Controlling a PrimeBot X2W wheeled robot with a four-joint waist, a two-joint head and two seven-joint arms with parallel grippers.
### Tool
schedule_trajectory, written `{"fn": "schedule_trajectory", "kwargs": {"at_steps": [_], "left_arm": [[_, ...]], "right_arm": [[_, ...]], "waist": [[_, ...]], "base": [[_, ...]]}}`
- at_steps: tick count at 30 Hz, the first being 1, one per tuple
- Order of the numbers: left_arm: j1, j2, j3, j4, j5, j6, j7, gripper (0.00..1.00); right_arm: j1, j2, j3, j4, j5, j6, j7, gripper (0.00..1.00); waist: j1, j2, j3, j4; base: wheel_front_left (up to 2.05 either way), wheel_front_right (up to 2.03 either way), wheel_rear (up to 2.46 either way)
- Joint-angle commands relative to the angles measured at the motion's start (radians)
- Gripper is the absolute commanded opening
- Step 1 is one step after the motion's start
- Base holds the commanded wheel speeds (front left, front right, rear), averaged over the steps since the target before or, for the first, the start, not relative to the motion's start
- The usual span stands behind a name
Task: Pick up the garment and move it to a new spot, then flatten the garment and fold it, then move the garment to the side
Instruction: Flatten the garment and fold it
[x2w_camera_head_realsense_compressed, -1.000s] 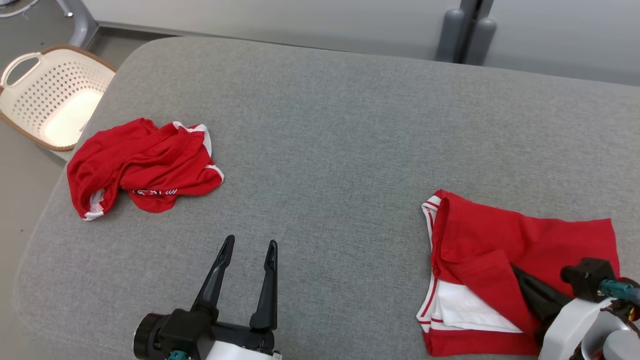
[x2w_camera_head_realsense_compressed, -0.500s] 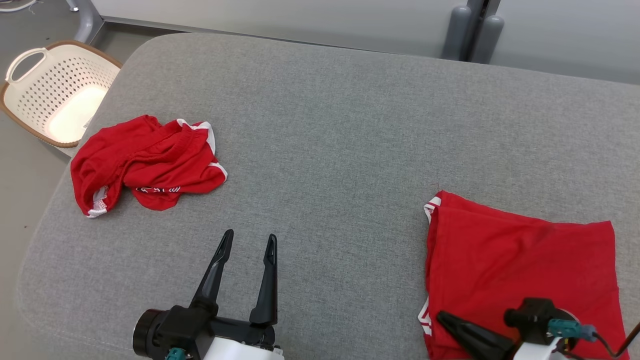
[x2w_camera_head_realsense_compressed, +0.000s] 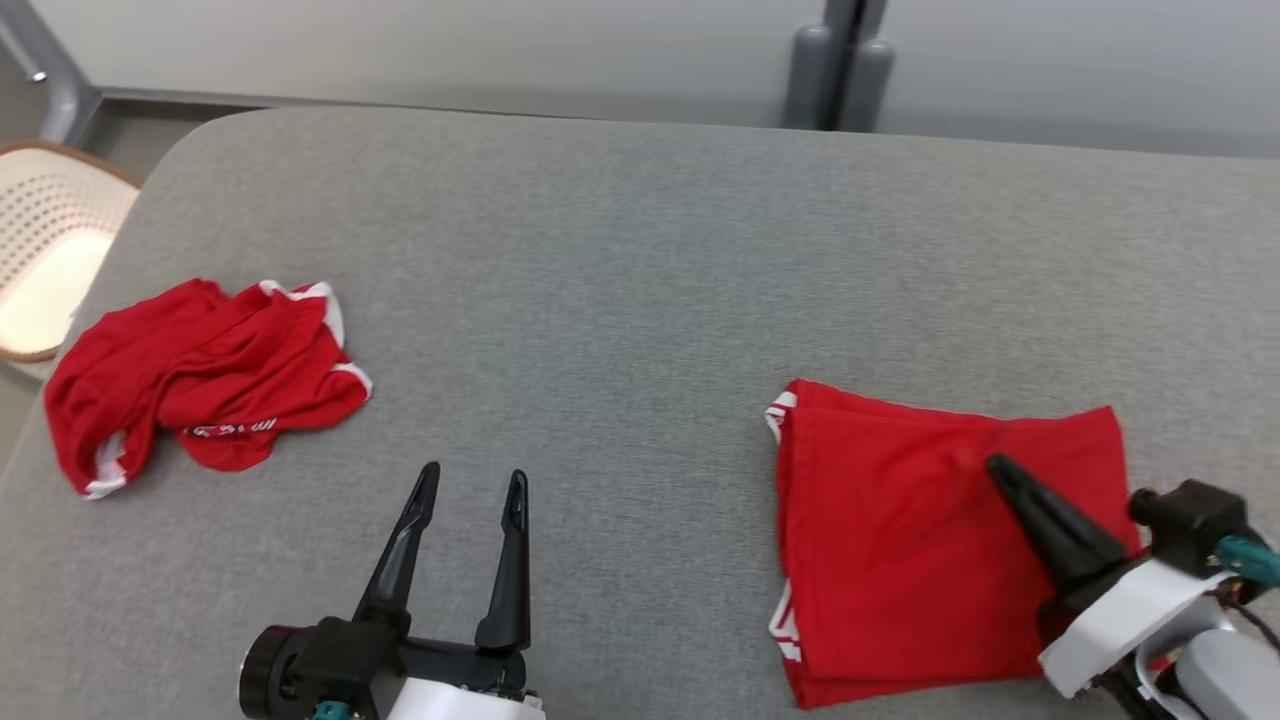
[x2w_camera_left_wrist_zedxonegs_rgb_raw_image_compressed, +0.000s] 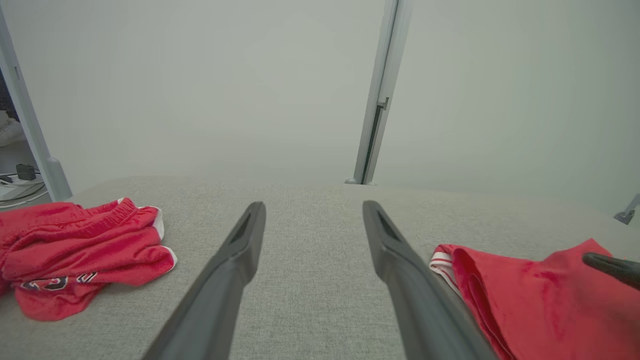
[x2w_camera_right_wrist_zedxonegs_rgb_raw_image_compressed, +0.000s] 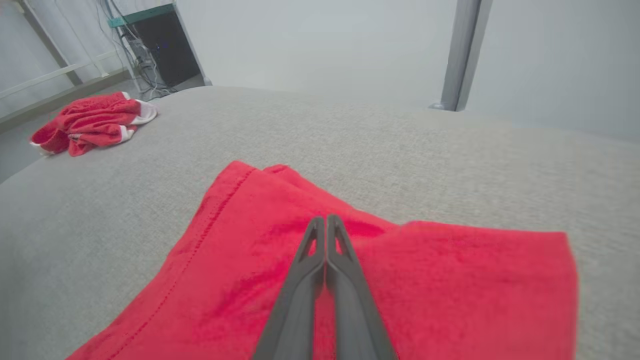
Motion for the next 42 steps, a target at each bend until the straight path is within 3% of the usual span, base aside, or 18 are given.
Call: {"fn": "schedule_trajectory", "kwargs": {"at_steps": [1,6,13,14,15,16,27,33,42], "left_arm": [[0.002,0.003,0.006,-0.002,0.007,-0.002,-0.001,1.0],[0.02,0.003,0.045,-0.02,0.011,0.002,-0.001,1.0],[0.077,0.003,0.104,-0.049,0.011,0.001,-0.001,1.0],[0.091,0.003,0.113,-0.055,0.01,0.002,-0.001,1.0],[0.104,0.003,0.121,-0.059,0.009,0.002,-0.001,1.0],[0.119,0.003,0.13,-0.064,0.009,0.002,-0.001,1.0],[0.218,0.003,0.183,-0.076,0.009,0.017,-0.001,1.0],[0.263,0.003,0.198,-0.081,0.021,0.033,-0.001,1.0],[0.29,0.003,0.21,-0.08,0.04,0.011,-0.001,1.0]], "right_arm": [[0.019,0.011,-0.031,0.009,-0.017,-0.001,-0.001,0.0],[0.073,0.08,-0.232,0.0,-0.123,-0.001,-0.001,0.0],[0.19,0.181,-0.382,-0.062,-0.226,-0.001,-0.001,0.0],[0.208,0.196,-0.401,-0.075,-0.236,-0.001,-0.001,0.11],[0.226,0.212,-0.418,-0.089,-0.245,-0.001,-0.001,0.42],[0.243,0.225,-0.429,-0.108,-0.254,-0.001,-0.001,1.0],[0.358,0.314,-0.522,-0.22,-0.33,-0.001,-0.001,1.0],[0.408,0.335,-0.527,-0.231,-0.336,-0.001,-0.001,1.0],[0.428,0.343,-0.512,-0.238,-0.346,-0.001,-0.001,1.0]], "waist": [[0.0,0.0,-0.016,-0.035],[0.0,0.0,-0.04,-0.109],[0.0,0.0,-0.098,-0.189],[0.0,0.0,-0.109,-0.198],[0.0,0.0,-0.122,-0.207],[0.0,0.0,-0.135,-0.216],[0.0,0.0,-0.204,-0.243],[0.0,0.0,-0.233,-0.239],[0.0,0.0,-0.24,-0.233]], "base": [[0.0,0.0,0.0],[0.0,0.0,0.0],[0.0,0.0,0.0],[0.0,0.0,0.0],[0.0,0.0,0.0],[0.0,0.0,0.0],[0.0,0.0,0.0],[0.0,0.0,0.0],[0.0,0.0,0.0]]}}
